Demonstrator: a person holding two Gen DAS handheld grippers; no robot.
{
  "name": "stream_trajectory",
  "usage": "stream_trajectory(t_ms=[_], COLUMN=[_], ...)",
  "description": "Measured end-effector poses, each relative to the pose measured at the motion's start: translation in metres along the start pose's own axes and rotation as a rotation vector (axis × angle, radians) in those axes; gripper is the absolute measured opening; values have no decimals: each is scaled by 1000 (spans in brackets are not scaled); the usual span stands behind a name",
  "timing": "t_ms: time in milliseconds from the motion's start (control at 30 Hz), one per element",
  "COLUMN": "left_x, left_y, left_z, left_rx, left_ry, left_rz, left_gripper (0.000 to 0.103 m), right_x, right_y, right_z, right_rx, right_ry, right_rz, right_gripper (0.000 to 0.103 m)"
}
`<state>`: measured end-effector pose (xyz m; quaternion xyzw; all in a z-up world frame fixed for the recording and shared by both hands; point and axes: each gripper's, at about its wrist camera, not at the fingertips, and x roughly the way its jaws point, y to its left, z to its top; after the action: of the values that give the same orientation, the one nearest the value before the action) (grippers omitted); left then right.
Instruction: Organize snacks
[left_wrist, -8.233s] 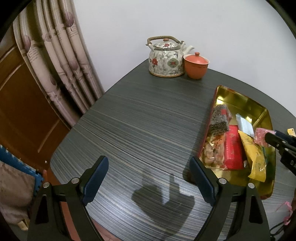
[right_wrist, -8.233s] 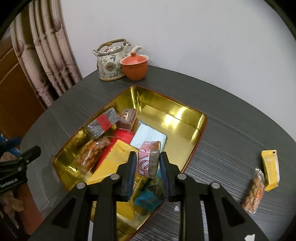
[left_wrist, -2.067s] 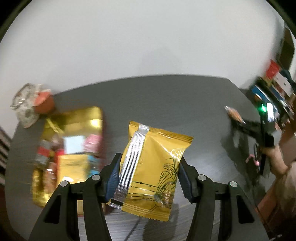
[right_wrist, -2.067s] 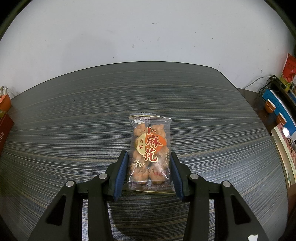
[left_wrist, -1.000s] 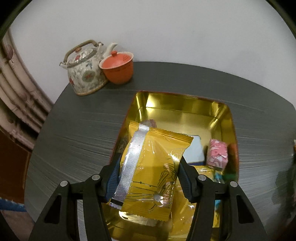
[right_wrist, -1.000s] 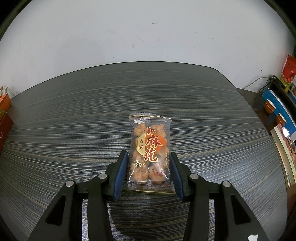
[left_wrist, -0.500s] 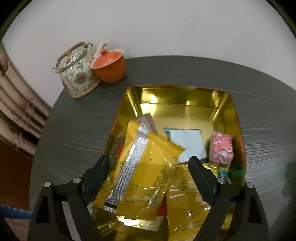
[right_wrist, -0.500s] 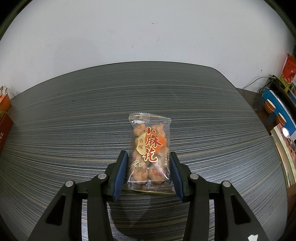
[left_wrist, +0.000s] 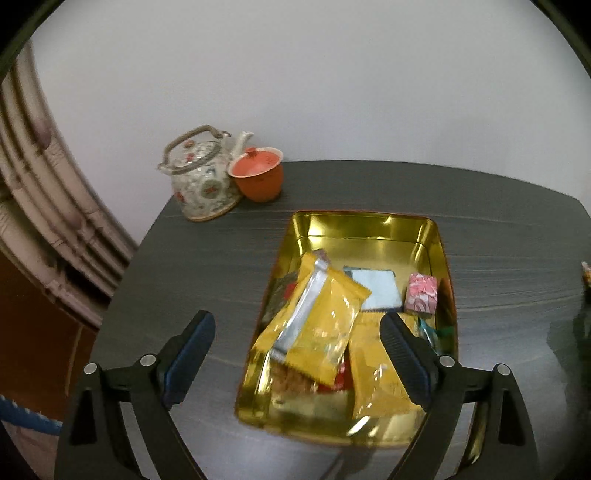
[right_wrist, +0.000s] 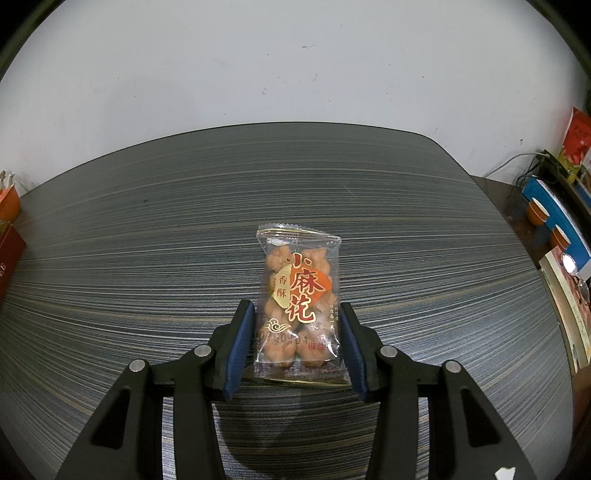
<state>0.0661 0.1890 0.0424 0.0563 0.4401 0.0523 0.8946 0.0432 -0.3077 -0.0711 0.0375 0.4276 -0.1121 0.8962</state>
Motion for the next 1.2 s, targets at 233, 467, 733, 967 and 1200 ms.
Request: stream_trajectory(t_ms=[233, 467, 733, 967, 1200], left_x=[-32, -51, -49, -49, -34], left_y=[18, 22, 37, 42, 50], left_z=[-38, -73, -85, -83, -89], left_rx=[-39, -4, -48, -1, -28], left_ry=[-43, -73, -60, -73, -31], left_rz=[48, 71, 86, 126, 128], left_gripper=[92, 93, 93, 93, 93], right_x=[0, 1, 1, 1, -3], right_y=[-1, -3, -1, 2, 10], right_z=[0, 0, 0, 2, 1], right_rx=[1, 1, 5, 27, 46], right_ry=[0, 0, 0, 15, 33], right_rz=[3, 2, -2, -25, -63], right_gripper=[43, 43, 42, 36, 35])
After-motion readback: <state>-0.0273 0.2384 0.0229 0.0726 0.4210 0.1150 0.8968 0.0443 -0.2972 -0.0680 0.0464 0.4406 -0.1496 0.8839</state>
